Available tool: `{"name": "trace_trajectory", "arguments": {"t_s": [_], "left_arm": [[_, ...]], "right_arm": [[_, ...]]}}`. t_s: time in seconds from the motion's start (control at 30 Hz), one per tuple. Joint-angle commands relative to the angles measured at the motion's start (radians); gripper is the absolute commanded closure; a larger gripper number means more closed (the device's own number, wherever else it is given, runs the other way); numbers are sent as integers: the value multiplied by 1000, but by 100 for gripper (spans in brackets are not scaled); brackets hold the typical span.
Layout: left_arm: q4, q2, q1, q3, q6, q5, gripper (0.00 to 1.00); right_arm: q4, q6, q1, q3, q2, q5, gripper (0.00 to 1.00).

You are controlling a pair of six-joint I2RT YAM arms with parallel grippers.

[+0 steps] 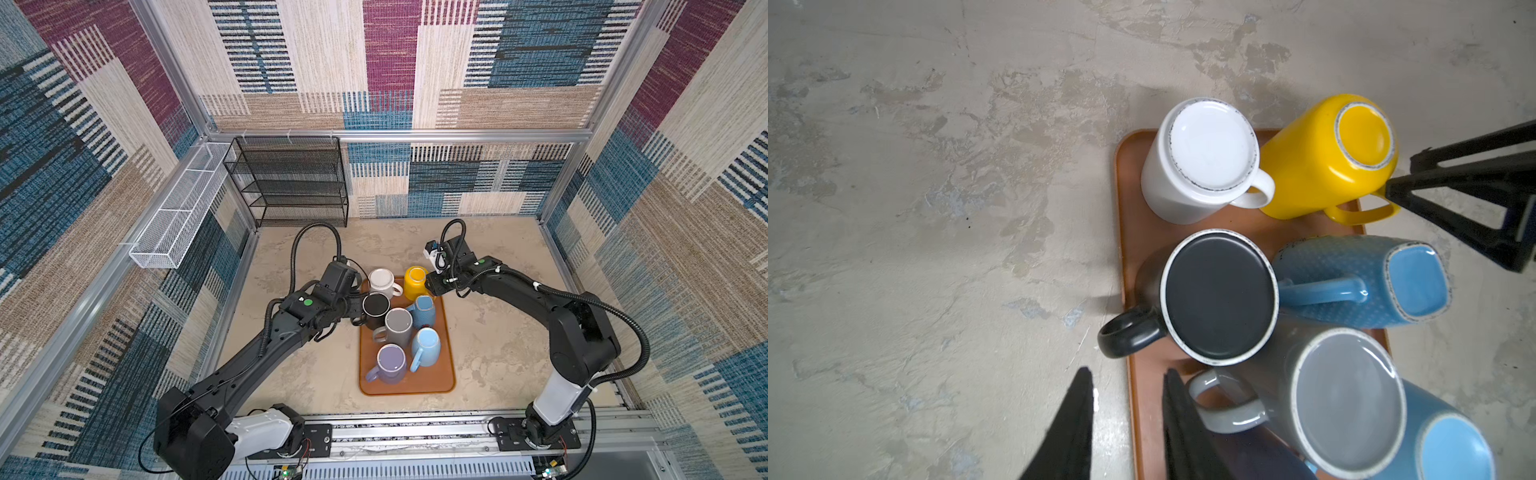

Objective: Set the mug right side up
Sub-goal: 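Lower the right gripper onto the yellow mug's handle and close it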

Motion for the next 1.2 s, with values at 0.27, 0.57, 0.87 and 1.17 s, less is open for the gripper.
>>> {"name": "trace_trajectory", "arguments": {"t_s": [0.27, 0.57, 0.87, 1.17], "left_arm": [[16, 11, 13, 6, 51, 20, 74], [17, 9, 16, 1, 49, 25, 74], [20, 4, 17, -8, 46, 39, 72], [11, -15, 18, -11, 45, 29, 72]], "right_arm": [[-6, -12, 1, 12, 36, -36, 59], [4, -8, 2, 21, 64, -49, 62], [8, -6, 3, 35, 82, -39, 67], [17, -2, 1, 38, 84, -16, 77]]}}
